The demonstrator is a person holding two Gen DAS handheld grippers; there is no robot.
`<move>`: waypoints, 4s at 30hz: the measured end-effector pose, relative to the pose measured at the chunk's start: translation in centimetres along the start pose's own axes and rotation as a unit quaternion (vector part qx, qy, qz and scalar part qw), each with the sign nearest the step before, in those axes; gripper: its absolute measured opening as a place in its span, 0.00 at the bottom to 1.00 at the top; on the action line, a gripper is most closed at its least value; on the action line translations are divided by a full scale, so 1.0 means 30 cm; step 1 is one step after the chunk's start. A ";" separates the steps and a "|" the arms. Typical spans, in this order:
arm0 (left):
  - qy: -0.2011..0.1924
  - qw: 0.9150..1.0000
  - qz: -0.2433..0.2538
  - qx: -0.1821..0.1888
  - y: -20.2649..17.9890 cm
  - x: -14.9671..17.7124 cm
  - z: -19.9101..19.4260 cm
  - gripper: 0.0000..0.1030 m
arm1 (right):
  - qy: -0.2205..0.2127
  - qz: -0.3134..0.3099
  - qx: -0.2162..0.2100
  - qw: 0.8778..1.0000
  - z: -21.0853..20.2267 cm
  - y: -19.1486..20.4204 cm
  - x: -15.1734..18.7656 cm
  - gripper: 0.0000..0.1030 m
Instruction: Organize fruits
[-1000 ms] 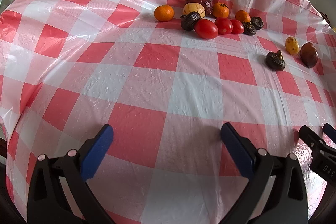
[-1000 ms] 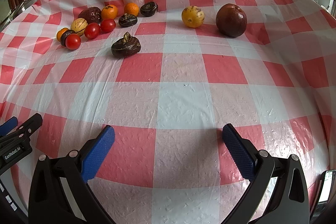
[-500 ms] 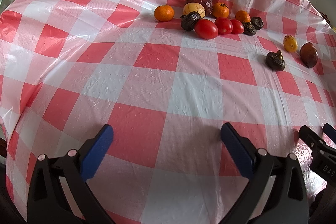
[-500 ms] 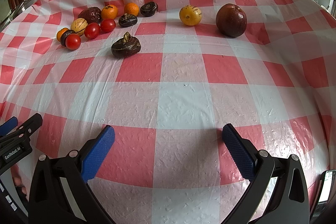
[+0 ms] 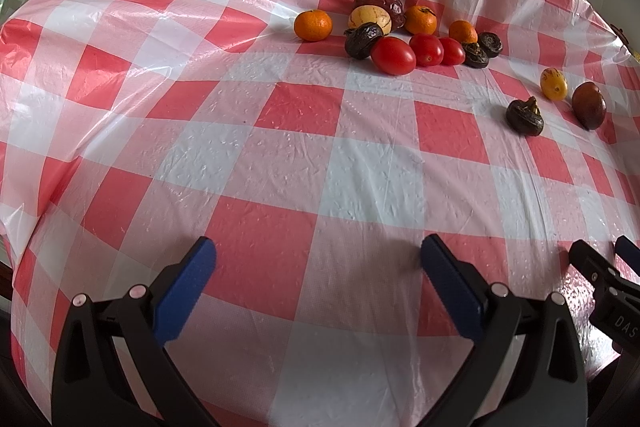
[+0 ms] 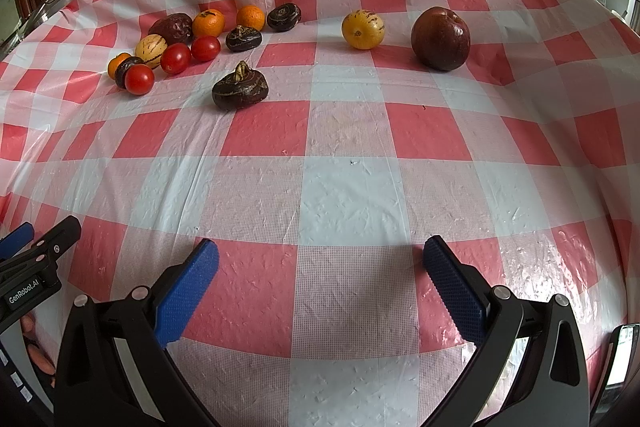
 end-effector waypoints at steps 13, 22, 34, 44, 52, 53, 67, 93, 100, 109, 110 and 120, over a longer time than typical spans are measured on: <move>0.000 1.000 0.000 0.000 0.000 0.000 0.000 0.99 | 0.000 0.000 0.000 1.000 0.001 0.000 0.001 0.96; 0.000 1.000 0.000 0.000 0.000 0.000 0.000 0.99 | 0.008 -0.020 -0.011 1.000 -0.003 0.019 0.015 0.96; 0.001 1.000 0.002 -0.001 -0.002 0.001 0.000 0.99 | -0.033 0.125 0.008 0.992 0.036 -0.254 -0.153 0.96; 0.006 1.000 0.007 0.003 0.001 -0.004 0.005 0.99 | -0.002 0.134 0.087 0.987 0.285 -0.392 -0.409 0.94; -0.034 0.997 0.058 0.033 -0.122 -0.016 -0.048 0.98 | 0.014 0.110 0.090 0.990 0.406 -0.396 -0.531 0.75; -0.039 0.996 0.058 0.057 -0.163 -0.032 -0.047 0.98 | 0.012 0.113 0.085 0.990 0.416 -0.406 -0.541 0.75; -0.012 0.991 0.092 0.099 -0.568 -0.281 0.217 0.70 | -0.028 0.180 0.027 0.983 0.400 -0.493 -0.538 0.59; -0.036 0.994 0.029 0.103 -0.447 -0.257 0.149 0.43 | -0.034 0.193 0.018 0.981 0.356 -0.474 -0.507 0.60; -0.063 0.997 0.010 0.039 -0.207 -0.094 -0.067 0.43 | -0.049 0.211 -0.012 0.976 0.179 -0.412 -0.370 0.60; -0.087 0.996 -0.024 -0.003 0.019 0.109 -0.276 0.43 | -0.052 0.079 -0.102 0.990 -0.097 -0.003 -0.123 0.60; -0.088 0.996 -0.026 -0.008 0.042 0.135 -0.295 0.43 | -0.051 0.066 -0.109 0.991 -0.115 0.028 -0.099 0.60; -0.098 0.992 -0.062 -0.049 0.302 0.350 -0.467 0.43 | -0.053 -0.091 -0.180 0.978 -0.342 0.429 0.136 0.60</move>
Point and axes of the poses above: each gripper's, at about its wrist camera, not at the fingertips, and z roughly the way its jaws point, y to its left, x to its underside, the point moved 6 cm from there along z, roughly the way its jaws point, and after that the axes turned 6 degrees about x, right-handed, at the moved point
